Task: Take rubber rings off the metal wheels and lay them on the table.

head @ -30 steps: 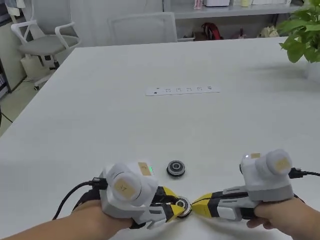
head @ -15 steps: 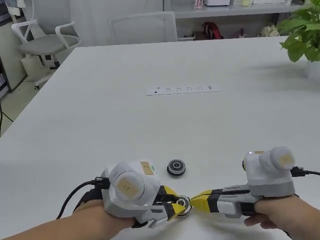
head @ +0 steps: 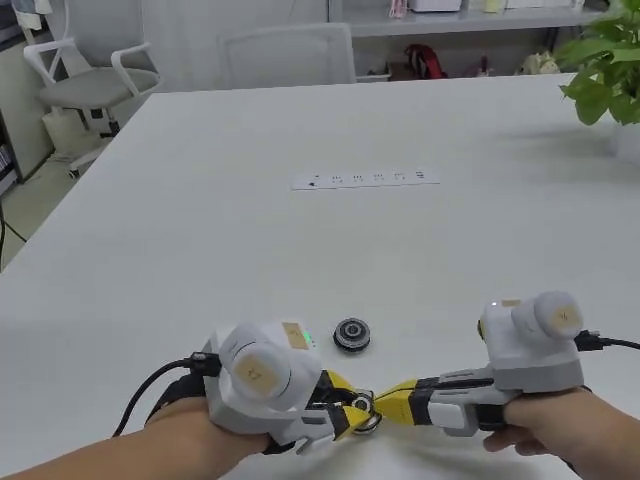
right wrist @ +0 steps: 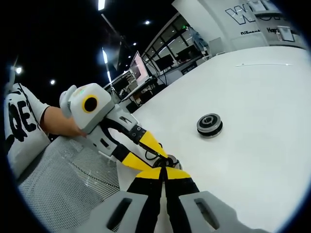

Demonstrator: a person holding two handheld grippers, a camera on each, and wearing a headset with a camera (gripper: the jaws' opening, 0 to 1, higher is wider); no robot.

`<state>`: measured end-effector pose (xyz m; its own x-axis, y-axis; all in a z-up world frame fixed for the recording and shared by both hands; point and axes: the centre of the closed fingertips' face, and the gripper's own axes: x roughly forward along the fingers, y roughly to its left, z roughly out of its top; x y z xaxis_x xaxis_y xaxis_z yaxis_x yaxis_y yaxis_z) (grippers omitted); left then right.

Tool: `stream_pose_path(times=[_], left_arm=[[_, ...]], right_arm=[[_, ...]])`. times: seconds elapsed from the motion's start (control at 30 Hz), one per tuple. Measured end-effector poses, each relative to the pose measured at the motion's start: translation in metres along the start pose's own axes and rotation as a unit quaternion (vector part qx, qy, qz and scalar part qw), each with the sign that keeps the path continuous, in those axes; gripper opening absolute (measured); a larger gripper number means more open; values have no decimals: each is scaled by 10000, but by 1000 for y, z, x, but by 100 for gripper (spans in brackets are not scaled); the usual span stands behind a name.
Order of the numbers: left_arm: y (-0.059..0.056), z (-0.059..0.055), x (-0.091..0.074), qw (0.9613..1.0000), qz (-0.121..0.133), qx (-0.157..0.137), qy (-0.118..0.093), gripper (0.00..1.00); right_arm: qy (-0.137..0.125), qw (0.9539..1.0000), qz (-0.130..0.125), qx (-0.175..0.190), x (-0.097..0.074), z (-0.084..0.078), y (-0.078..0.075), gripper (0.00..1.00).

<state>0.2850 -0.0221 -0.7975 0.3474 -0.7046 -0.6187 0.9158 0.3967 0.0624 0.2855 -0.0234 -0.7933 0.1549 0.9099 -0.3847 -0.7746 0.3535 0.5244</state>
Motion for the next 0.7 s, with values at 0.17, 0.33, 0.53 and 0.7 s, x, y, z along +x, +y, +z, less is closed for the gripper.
stream_pose_path(times=[0.17, 0.33, 0.53, 0.7], left_arm=[[0, 0, 0, 10000, 13, 43, -1, 12], [0, 0, 0, 10000, 11, 17, -7, 12], [0, 0, 0, 10000, 3, 7, -18, 12], [0, 0, 0, 10000, 3, 9, -24, 12]], right_arm=[[-42, 9999, 127, 33, 2, 3, 5, 0], [-82, 9999, 130, 23, 1, 5, 5, 0], [-118, 9998, 158, 65, 0, 6, 7, 0], [-152, 9994, 273, 111, 1, 7, 10, 0]])
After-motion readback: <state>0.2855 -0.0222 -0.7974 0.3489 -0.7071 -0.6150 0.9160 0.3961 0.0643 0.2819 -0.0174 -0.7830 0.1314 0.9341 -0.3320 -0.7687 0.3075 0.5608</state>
